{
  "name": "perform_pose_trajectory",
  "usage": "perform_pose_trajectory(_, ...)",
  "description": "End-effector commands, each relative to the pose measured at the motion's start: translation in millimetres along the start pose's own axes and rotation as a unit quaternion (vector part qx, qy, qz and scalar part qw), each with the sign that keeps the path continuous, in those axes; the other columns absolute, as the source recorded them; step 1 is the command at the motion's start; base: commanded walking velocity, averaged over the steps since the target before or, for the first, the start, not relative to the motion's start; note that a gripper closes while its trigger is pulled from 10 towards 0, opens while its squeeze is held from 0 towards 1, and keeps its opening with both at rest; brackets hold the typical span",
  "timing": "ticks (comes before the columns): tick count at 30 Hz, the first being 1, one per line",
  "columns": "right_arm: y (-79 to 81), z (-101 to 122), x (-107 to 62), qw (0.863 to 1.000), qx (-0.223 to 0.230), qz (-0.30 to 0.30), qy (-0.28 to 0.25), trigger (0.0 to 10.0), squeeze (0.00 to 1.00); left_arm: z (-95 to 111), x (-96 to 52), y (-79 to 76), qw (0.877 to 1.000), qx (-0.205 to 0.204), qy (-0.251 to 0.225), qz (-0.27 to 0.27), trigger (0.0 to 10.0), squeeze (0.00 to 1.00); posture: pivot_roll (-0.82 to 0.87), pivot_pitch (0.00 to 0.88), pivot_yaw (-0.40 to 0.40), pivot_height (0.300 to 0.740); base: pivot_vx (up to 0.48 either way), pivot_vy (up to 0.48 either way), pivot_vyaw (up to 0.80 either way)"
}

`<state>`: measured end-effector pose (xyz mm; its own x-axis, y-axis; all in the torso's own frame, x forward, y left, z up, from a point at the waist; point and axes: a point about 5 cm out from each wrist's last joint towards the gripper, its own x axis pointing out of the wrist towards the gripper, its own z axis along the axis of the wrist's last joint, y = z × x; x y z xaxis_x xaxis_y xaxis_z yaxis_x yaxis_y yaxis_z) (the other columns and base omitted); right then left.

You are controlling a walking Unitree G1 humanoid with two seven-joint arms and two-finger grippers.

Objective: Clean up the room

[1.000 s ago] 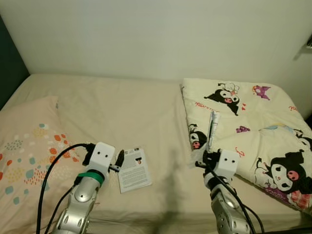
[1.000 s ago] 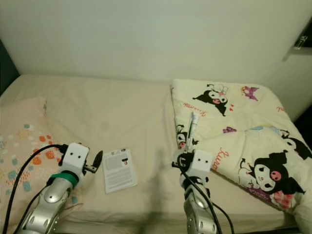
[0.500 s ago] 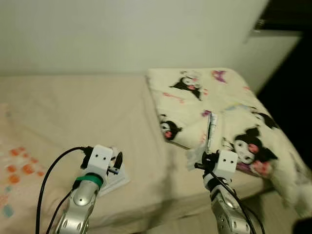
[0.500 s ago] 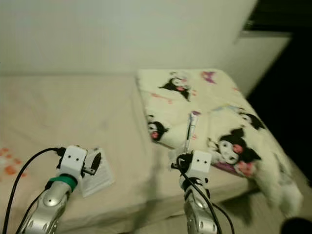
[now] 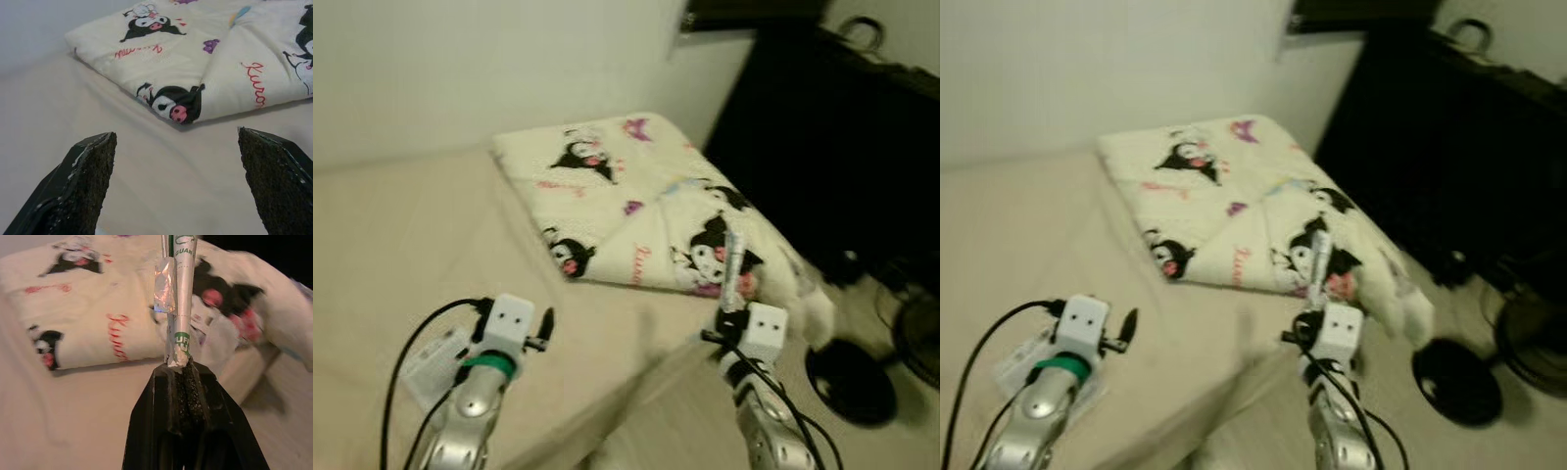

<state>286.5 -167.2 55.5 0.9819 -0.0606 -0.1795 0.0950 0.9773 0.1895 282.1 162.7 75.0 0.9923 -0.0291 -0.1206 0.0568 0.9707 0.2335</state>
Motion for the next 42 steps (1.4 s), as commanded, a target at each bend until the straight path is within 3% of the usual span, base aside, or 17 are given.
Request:
perform_pose_trajectory(1,-7.3,0,-0.5,1.000,0.001,-0.011,0.005,10.0,0.00,-1,1.6,-5.0,1.000,-0.006,0.005,-0.004,10.0,0.00,0.13,0.000,-0.054,0.740,0.000,0.000,-0.80)
perform_pose_trajectory(10,-7.8,4,4.4,1.000,-0.001,-0.018,-0.001,10.0,0.00,7,11.3,-0.1,1.000,-0.005,0.000,0.002,10.0,0.00,0.14,0.000,-0.021,0.740,0.000,0.000,-0.80)
perform_pose_trajectory(22,-8.8,-6,1.5,0.998,0.037,-0.056,-0.003,10.0,0.00,39,26.9,11.6,0.999,0.032,-0.029,-0.033,10.0,0.00,0.23,0.000,0.094,0.740,0.000,0.000,-0.80)
perform_pose_trajectory(28,-10.4,-6,-1.6,0.997,0.034,-0.068,-0.010,10.0,0.00,24,25.6,24.6,1.000,0.018,-0.001,-0.026,10.0,0.00,0.18,0.000,0.124,0.740,0.000,0.000,-0.80)
perform_pose_trajectory(34,-15.0,-5,-5.6,0.996,0.033,-0.078,-0.015,10.0,0.00,14,23.8,26.2,1.000,0.001,0.019,-0.017,10.0,0.00,0.14,0.000,0.121,0.740,0.000,0.000,-0.80)
perform_pose_trajectory(42,-11.6,-3,-6.3,0.998,0.011,-0.064,-0.012,10.0,0.00,9,24.9,7.0,0.999,-0.013,0.021,-0.030,10.0,0.00,0.10,0.000,0.087,0.740,0.000,0.000,-0.80)
